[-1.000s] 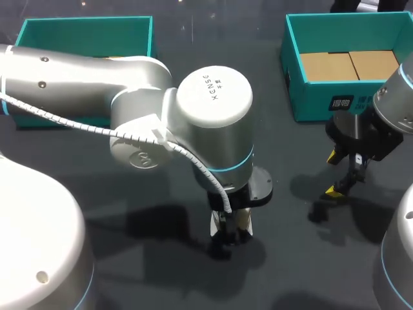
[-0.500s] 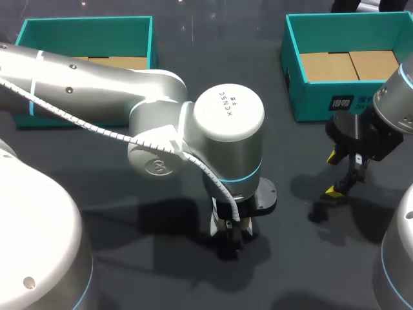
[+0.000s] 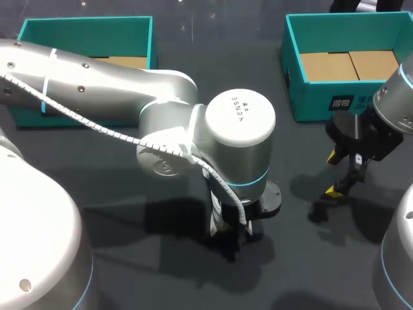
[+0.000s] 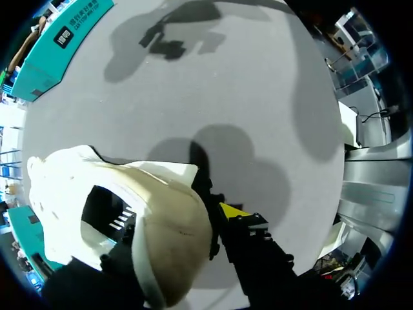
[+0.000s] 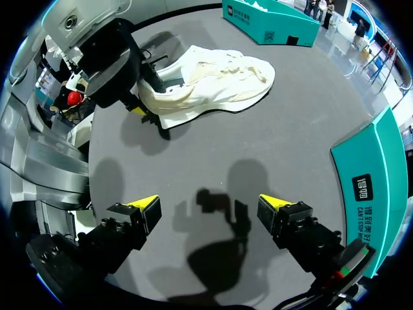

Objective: Take the shoe out of the shoebox, open the shoe tongue, remove and reinsert the insole, then place the shoe into the shoebox

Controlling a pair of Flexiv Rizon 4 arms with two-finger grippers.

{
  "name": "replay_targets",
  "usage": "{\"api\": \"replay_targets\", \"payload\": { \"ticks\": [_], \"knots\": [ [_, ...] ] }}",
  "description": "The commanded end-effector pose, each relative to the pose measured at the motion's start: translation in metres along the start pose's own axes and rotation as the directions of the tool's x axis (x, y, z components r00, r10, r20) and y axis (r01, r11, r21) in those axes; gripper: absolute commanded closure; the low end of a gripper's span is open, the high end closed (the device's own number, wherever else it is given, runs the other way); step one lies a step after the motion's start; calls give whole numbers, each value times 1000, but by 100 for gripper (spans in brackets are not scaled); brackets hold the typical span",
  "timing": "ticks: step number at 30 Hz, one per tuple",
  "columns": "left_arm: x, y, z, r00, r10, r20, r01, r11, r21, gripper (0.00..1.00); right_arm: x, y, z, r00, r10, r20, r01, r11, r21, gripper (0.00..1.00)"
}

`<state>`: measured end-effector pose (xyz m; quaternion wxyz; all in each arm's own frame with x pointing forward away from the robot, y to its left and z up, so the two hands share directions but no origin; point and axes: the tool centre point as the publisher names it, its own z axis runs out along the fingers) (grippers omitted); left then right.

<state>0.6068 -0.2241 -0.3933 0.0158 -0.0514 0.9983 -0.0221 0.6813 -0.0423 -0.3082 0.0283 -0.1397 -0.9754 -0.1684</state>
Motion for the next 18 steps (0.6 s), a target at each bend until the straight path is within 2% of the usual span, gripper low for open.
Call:
{"api": "replay_targets", "payload": {
  "ticks": [1, 10, 18],
  "knots": [
    [0, 3, 0, 1000, -3, 1, 3, 1000, 2, 100, 1, 0, 0, 1000, 0, 3, 0, 1000, 1, 0],
    [3, 7, -7, 1000, -4, -6, 5, 1000, 13, 100, 1, 0, 0, 1000, 0, 3, 0, 1000, 1, 0],
    [-8, 17, -44, 999, 22, -29, -21, 999, 50, 100, 1, 0, 0, 1000, 0, 3, 0, 1000, 1, 0]
  ]
}}
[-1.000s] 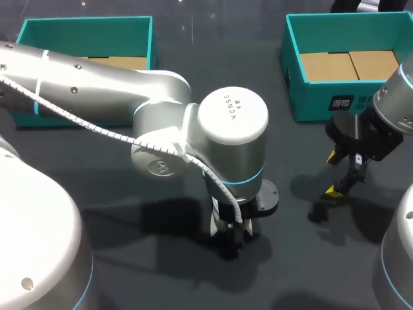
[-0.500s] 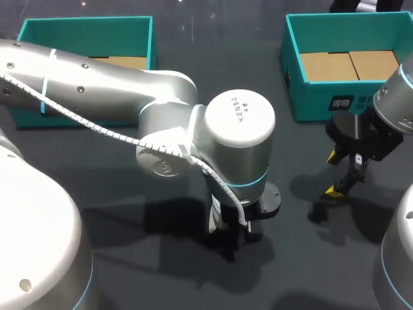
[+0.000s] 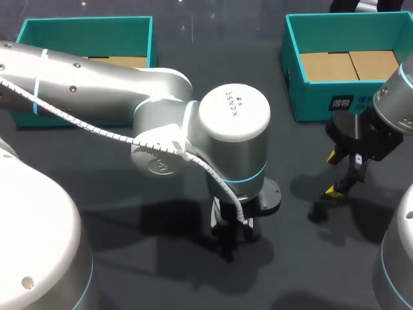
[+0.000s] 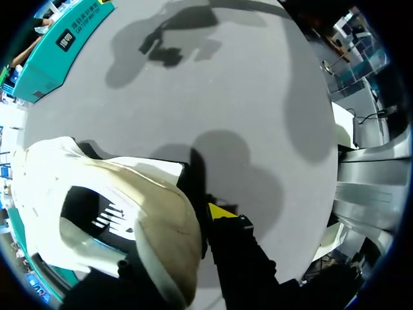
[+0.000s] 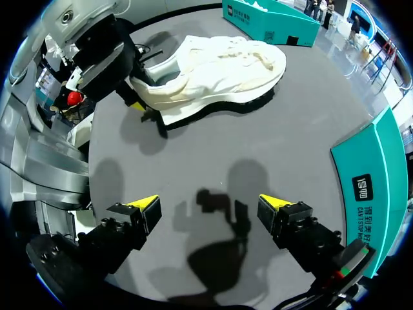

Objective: Take the shoe out of the shoebox, open the shoe tongue, remove and reinsert the insole, then place the shoe into the shoebox

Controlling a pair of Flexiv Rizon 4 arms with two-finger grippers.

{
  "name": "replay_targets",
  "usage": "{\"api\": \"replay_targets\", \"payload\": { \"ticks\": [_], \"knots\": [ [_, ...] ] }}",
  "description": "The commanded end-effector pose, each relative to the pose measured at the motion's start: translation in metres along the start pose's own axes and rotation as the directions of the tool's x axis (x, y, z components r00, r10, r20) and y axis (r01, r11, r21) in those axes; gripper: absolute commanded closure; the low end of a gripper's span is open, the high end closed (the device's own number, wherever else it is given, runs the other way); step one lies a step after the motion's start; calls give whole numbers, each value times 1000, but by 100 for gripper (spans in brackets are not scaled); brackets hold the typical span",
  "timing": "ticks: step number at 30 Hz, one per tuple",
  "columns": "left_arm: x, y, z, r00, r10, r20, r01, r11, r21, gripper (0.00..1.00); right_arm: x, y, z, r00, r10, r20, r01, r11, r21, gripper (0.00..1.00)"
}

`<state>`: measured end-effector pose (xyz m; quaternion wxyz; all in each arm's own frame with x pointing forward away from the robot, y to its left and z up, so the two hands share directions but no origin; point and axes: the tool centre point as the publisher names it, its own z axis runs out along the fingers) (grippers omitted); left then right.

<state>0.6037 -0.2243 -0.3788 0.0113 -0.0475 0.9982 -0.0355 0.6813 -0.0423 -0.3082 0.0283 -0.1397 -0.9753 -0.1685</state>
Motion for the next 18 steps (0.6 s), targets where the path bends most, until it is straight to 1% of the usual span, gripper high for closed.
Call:
{"api": "replay_targets", "payload": {
  "ticks": [1, 4, 7, 12, 18],
  "knots": [
    [-12, 19, -36, 1000, 19, -22, -18, 1000, 25, 100, 1, 0, 0, 1000, 0, 3, 0, 1000, 1, 0],
    [-20, 25, -58, 999, 40, -31, -39, 998, 41, 100, 1, 0, 0, 1000, 0, 3, 0, 1000, 1, 0],
    [-28, 32, -84, 998, 56, -5, -56, 998, 36, 100, 1, 0, 0, 1000, 0, 3, 0, 1000, 1, 0],
    [-44, 43, -124, 997, 82, 7, -82, 996, 33, 100, 1, 0, 0, 1000, 0, 3, 0, 1000, 1, 0],
    [-66, 60, -163, 997, 66, 49, -68, 997, 31, 100, 1, 0, 0, 1000, 0, 3, 0, 1000, 1, 0]
  ]
}}
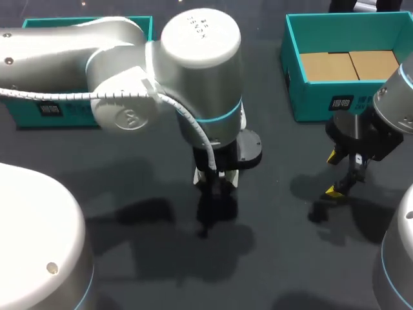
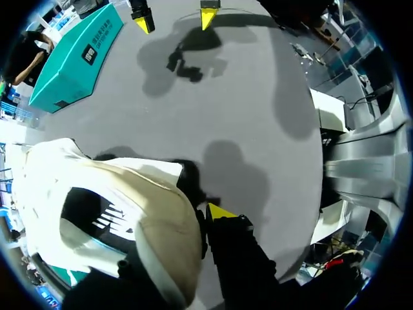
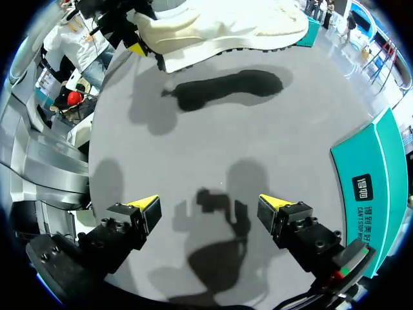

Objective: Take the shoe out of the shoebox, open the shoe tongue, remove and reinsert the insole, then place the shoe into the shoebox

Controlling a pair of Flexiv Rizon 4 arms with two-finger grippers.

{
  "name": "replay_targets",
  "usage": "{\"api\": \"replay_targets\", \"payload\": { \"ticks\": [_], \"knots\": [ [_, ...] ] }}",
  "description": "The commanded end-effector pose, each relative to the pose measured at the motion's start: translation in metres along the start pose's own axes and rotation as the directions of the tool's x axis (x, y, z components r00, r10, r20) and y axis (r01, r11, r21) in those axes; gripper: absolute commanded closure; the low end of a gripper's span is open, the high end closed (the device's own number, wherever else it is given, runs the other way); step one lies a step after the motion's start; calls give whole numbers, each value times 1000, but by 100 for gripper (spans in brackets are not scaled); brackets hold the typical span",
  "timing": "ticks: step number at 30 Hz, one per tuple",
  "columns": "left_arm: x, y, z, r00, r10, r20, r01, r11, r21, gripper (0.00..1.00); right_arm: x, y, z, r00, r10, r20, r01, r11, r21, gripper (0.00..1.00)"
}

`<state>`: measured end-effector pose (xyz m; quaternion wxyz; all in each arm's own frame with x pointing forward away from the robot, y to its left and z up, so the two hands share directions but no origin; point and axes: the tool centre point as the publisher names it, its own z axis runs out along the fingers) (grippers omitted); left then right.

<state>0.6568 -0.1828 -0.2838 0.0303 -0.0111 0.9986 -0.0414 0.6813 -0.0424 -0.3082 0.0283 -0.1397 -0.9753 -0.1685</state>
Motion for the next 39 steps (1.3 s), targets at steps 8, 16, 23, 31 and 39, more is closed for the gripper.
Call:
{"api": "replay_targets", "payload": {
  "ticks": [8, 16, 23, 31, 39],
  "knots": [
    [-34, 62, -92, 998, -56, 27, 56, 998, 8, 100, 1, 0, 0, 1000, 0, 3, 0, 1000, 1, 0],
    [-57, 97, -114, 997, -77, 6, 77, 997, 28, 100, 1, 0, 0, 1000, 0, 3, 0, 1000, 1, 0],
    [-88, 135, -133, 995, -89, -35, 90, 995, 38, 100, 1, 0, 0, 1000, 0, 3, 0, 1000, 1, 0],
    [-132, 181, -153, 987, -147, -73, 147, 989, -4, 100, 1, 0, 0, 1000, 0, 3, 0, 1000, 1, 0],
    [-139, 187, -154, 984, -157, -87, 158, 987, 3, 100, 1, 0, 0, 1000, 0, 3, 0, 1000, 1, 0]
  ]
}}
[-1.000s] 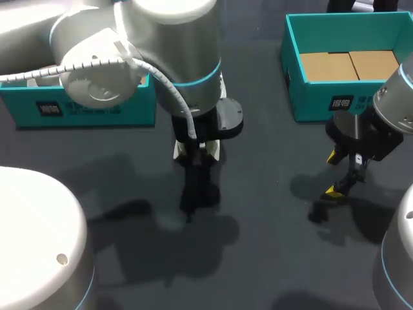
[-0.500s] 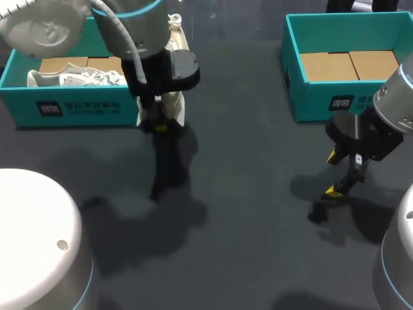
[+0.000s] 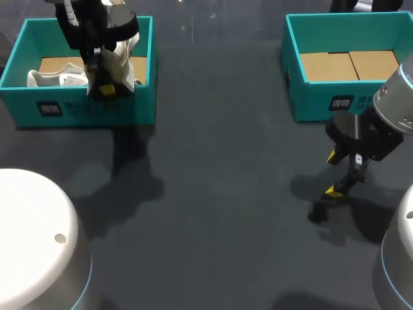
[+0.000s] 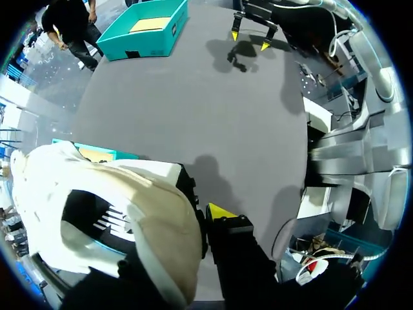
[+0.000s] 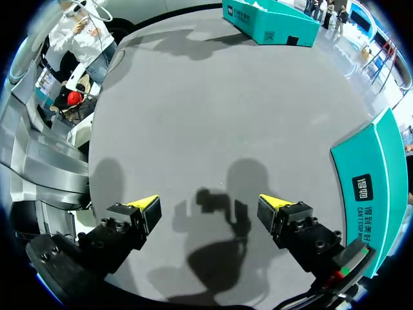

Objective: Take the shoe out of the shoebox, open the shoe tongue, remove and reinsert the insole, then place the shoe into the shoebox

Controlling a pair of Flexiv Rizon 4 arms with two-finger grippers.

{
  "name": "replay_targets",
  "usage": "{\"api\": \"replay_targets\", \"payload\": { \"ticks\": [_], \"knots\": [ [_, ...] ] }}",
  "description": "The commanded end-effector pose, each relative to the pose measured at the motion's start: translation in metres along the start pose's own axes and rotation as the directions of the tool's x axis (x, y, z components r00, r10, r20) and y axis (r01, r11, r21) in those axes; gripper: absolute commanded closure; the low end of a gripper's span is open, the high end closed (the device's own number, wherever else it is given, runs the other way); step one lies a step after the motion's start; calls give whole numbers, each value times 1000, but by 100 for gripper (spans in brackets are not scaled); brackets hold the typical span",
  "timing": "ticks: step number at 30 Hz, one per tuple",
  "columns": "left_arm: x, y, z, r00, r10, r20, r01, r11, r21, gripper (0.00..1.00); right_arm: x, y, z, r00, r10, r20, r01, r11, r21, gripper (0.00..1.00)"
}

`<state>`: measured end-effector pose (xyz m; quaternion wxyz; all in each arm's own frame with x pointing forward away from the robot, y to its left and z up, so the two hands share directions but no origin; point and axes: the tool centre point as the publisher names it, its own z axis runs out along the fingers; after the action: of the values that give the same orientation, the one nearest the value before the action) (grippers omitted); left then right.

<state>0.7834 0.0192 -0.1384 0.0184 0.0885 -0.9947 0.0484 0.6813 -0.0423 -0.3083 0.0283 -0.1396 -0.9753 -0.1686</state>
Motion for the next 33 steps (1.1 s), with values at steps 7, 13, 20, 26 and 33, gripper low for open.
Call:
{"api": "replay_targets", "payload": {
  "ticks": [7, 13, 20, 26, 33],
  "knots": [
    [1, 1, 0, 1000, 1, 4, -1, 1000, 2, 100, 1, 0, 0, 1000, 0, 3, 0, 1000, 1, 0],
    [-14, 18, -10, 1000, 3, 18, -3, 1000, 0, 100, 1, 0, 0, 1000, 0, 3, 0, 1000, 1, 0],
    [-55, 64, -29, 1000, -8, 30, 9, 1000, -18, 100, 1, 0, 0, 1000, 0, 3, 0, 1000, 1, 0],
    [-90, 100, -38, 1000, 9, -2, -9, 999, -32, 100, 1, 0, 0, 1000, 0, 3, 0, 1000, 1, 0],
    [-126, 134, -46, 992, 115, -41, -119, 986, -113, 100, 1, 0, 0, 1000, 0, 3, 0, 1000, 1, 0]
  ]
}}
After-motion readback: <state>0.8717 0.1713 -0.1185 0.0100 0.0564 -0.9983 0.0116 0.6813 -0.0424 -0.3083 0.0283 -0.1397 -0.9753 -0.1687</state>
